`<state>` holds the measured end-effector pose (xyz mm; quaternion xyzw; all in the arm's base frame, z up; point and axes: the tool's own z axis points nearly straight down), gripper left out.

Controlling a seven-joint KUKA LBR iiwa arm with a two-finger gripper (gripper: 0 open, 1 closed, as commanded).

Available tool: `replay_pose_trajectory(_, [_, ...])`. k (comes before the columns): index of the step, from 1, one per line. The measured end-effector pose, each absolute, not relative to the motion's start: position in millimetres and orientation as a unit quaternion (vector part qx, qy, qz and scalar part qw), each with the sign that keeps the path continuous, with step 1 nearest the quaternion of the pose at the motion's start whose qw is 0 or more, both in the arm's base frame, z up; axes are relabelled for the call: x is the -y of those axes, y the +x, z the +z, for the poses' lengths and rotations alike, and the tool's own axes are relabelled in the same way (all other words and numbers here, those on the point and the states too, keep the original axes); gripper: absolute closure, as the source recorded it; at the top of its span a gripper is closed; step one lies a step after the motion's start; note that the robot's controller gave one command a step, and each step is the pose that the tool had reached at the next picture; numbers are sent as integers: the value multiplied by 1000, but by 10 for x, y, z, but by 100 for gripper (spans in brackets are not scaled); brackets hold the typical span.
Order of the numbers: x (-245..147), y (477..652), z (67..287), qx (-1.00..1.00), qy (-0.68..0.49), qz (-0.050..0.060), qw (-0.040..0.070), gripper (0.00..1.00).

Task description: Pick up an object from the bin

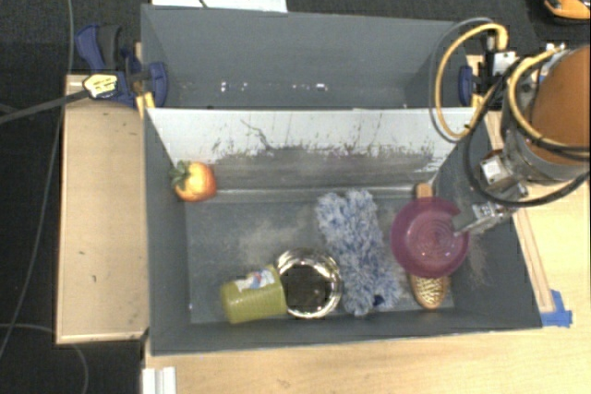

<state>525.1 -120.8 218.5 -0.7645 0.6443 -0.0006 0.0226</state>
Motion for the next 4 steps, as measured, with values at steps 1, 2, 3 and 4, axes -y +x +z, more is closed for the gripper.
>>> replay_pose_trajectory(1, [1019,5361,1875,-667,-745,-2,26,100])
replay_pose_trajectory(2, [1241,5254,1691,-538,-843,-5,22,100])
replay_pose_trajectory(3, [1265,5180,1529,-548,-836,-8,25,100])
replay_pose_trajectory(4, [1264,5075,1857,-460,-888,-9,24,100])
